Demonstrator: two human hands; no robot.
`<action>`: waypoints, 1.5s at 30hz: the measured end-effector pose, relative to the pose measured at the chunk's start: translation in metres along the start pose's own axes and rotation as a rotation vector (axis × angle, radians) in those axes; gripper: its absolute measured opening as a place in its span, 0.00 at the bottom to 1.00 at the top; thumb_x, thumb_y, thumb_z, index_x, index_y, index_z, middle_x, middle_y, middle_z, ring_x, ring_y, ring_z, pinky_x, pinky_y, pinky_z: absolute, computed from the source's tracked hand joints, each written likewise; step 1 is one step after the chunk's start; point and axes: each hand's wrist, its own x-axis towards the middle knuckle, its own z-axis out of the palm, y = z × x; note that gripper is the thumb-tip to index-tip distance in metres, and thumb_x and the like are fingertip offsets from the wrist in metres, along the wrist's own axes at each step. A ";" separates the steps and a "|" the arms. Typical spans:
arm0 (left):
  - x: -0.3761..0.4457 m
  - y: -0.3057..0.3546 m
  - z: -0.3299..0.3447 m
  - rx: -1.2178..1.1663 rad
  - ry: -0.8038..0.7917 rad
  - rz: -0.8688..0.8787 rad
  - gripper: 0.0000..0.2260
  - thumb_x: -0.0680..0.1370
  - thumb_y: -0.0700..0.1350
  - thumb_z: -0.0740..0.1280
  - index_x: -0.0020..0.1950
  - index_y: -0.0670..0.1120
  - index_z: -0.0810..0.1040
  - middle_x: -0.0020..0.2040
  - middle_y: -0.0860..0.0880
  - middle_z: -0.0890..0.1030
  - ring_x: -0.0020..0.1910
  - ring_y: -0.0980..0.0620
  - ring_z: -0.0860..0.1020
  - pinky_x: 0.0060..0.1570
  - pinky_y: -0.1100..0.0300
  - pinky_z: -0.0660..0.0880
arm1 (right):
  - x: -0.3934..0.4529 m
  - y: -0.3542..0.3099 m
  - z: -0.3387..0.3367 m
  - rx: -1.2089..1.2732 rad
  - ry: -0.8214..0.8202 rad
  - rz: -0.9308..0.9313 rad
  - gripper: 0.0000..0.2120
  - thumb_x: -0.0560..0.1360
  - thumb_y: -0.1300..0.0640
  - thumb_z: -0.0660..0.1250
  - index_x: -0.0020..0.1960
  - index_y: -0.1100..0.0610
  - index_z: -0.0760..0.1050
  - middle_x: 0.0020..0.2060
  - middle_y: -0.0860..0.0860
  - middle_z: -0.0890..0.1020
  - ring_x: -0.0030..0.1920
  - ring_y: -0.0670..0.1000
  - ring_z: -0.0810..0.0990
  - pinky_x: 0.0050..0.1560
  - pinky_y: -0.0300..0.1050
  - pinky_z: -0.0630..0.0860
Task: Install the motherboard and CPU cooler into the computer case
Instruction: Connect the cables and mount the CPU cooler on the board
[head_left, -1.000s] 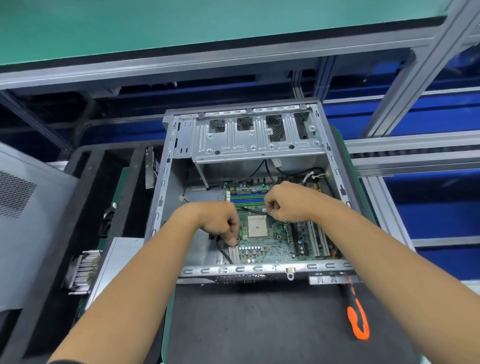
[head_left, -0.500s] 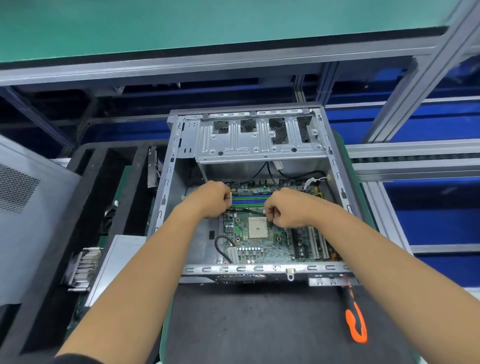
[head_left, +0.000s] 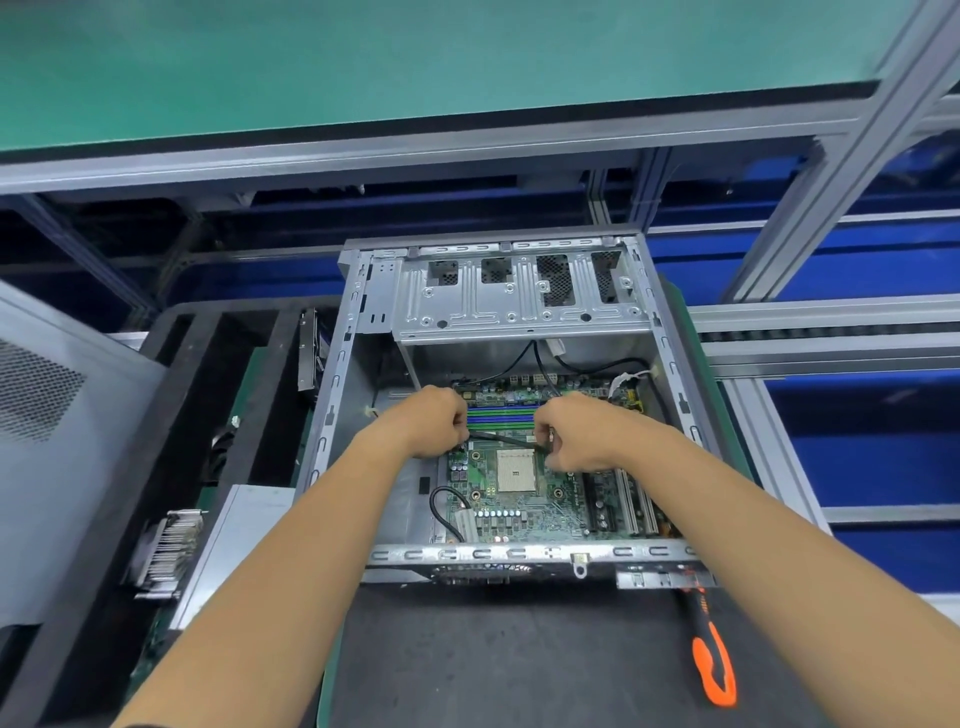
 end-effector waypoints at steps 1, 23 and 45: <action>0.000 0.000 0.001 0.002 -0.007 0.004 0.10 0.77 0.43 0.65 0.36 0.45 0.73 0.35 0.51 0.75 0.33 0.54 0.71 0.30 0.61 0.65 | 0.000 -0.001 0.000 -0.007 -0.011 0.005 0.12 0.73 0.63 0.69 0.56 0.57 0.75 0.39 0.45 0.72 0.41 0.48 0.76 0.38 0.38 0.71; -0.005 0.012 0.006 -0.052 -0.085 0.100 0.08 0.78 0.44 0.65 0.43 0.41 0.77 0.41 0.44 0.77 0.39 0.48 0.73 0.38 0.58 0.68 | 0.004 -0.010 0.005 -0.183 -0.077 -0.096 0.12 0.73 0.64 0.62 0.52 0.52 0.74 0.37 0.44 0.76 0.36 0.41 0.72 0.32 0.34 0.66; -0.007 0.014 0.005 -0.060 -0.112 0.068 0.12 0.78 0.47 0.66 0.37 0.44 0.70 0.33 0.47 0.70 0.33 0.49 0.68 0.32 0.59 0.66 | 0.007 -0.013 0.009 -0.256 0.011 -0.082 0.06 0.77 0.56 0.62 0.45 0.53 0.76 0.36 0.45 0.78 0.35 0.44 0.74 0.32 0.37 0.69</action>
